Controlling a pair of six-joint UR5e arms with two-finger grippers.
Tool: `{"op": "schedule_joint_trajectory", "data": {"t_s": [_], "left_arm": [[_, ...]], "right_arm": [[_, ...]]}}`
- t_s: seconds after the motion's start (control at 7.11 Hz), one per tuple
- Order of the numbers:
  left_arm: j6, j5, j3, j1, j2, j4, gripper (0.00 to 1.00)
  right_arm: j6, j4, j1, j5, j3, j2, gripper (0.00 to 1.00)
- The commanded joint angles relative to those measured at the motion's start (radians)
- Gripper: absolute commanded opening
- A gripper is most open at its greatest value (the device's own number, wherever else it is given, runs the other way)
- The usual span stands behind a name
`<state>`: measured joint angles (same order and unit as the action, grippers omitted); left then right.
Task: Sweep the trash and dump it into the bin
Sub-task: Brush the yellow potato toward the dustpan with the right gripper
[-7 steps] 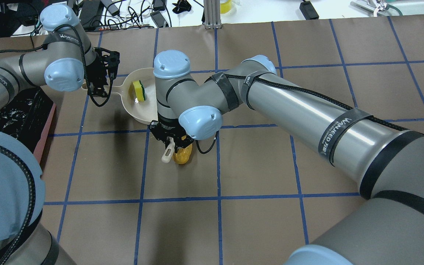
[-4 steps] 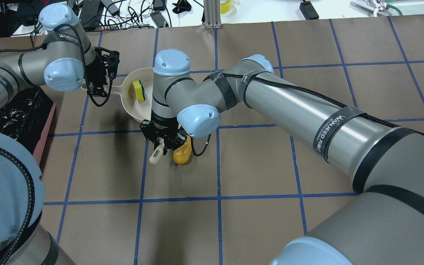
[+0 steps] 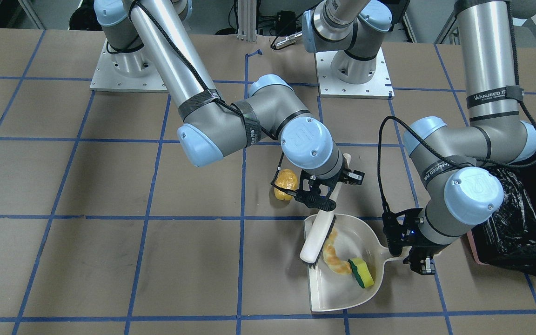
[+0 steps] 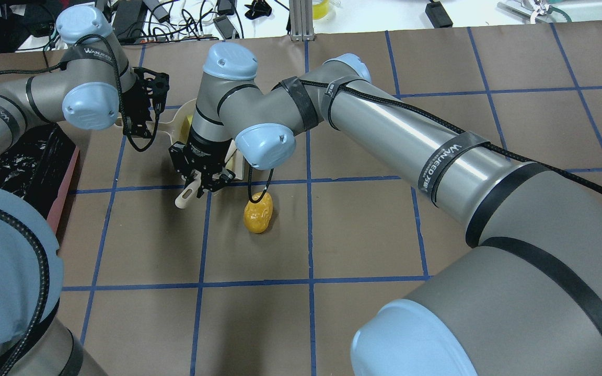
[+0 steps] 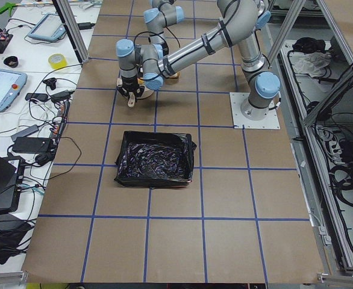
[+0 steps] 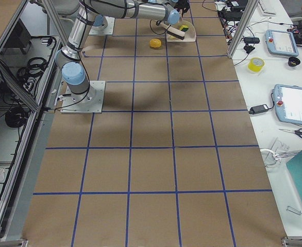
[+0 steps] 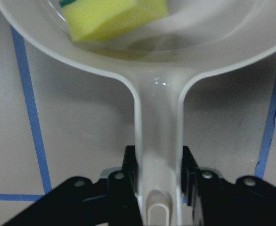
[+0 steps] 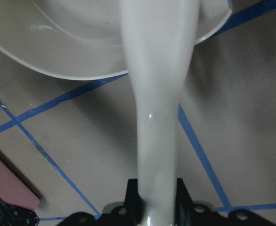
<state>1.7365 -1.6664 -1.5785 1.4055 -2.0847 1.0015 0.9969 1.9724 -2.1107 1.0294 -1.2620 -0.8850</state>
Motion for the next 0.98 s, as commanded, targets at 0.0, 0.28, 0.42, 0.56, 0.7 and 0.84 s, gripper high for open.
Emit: {"op": "schedule_joint_trajectory", "data": {"t_s": [0.0, 0.28, 0.42, 0.56, 0.7, 0.84], "left_arm": [[0.0, -0.001, 0.0, 0.0, 0.003, 0.002, 0.0], [0.0, -0.001, 0.0, 0.001, 0.005, 0.002, 0.0], [0.009, 0.0, -0.005, -0.002, 0.011, 0.002, 0.0], [0.044, 0.002, -0.03, -0.009, 0.034, 0.0, 0.0], [0.052, -0.001, -0.079, -0.008, 0.078, 0.002, 0.0], [0.054, -0.001, -0.151, -0.011, 0.145, 0.0, 0.0]], "right_arm": [[0.041, -0.003, -0.008, -0.058, 0.047, 0.001, 0.0], [0.069, -0.065, -0.018, 0.015, 0.044, -0.024, 0.0], [0.056, -0.158, -0.018, 0.085, 0.036, -0.066, 0.0], [0.054, -0.209, -0.018, 0.15, 0.018, -0.096, 0.0], [0.054, -0.221, -0.018, 0.199, -0.023, -0.138, 0.0], [0.052, -0.251, -0.018, 0.249, -0.068, -0.199, 0.0]]}}
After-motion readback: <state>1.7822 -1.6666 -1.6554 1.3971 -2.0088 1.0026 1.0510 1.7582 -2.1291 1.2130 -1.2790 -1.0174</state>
